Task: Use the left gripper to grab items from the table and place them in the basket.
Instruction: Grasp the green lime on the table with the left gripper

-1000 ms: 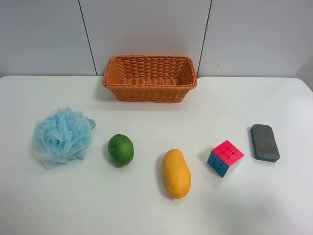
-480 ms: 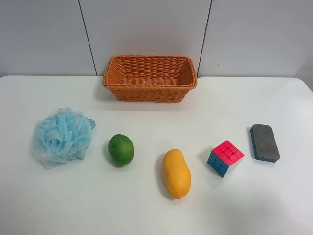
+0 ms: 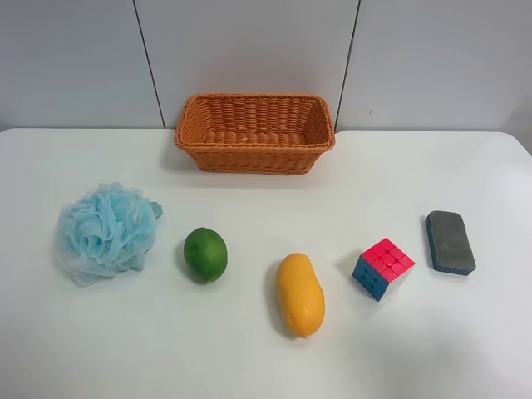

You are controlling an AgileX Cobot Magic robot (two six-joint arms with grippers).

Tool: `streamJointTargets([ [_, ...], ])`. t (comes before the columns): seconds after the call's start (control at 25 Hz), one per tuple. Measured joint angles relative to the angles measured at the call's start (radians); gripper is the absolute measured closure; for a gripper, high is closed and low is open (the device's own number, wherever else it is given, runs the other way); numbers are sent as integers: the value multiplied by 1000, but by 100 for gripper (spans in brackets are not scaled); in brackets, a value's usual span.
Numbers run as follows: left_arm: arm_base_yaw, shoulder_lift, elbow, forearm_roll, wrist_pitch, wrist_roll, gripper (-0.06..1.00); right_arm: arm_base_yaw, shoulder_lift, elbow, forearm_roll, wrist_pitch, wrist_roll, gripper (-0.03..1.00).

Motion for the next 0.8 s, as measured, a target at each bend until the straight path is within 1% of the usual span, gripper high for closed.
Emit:
streamJointTargets([
  [0.2,0,2,0,-4,-17,0,-5,0,0,0,0,0,0,-2],
  [0.32,0,37,-1,-4,-18,4,-5,0,0,0,0,0,0,-2],
  [0.44,0,104,-19,-6,-26,13,-5,0,0,0,0,0,0,-2],
  [0.64,0,257,-100,-7,-50,61,-5,0,0,0,0,0,0,-2],
  [0.8,0,395,-175,-7,-60,81,-5,0,0,0,0,0,0,-2],
])
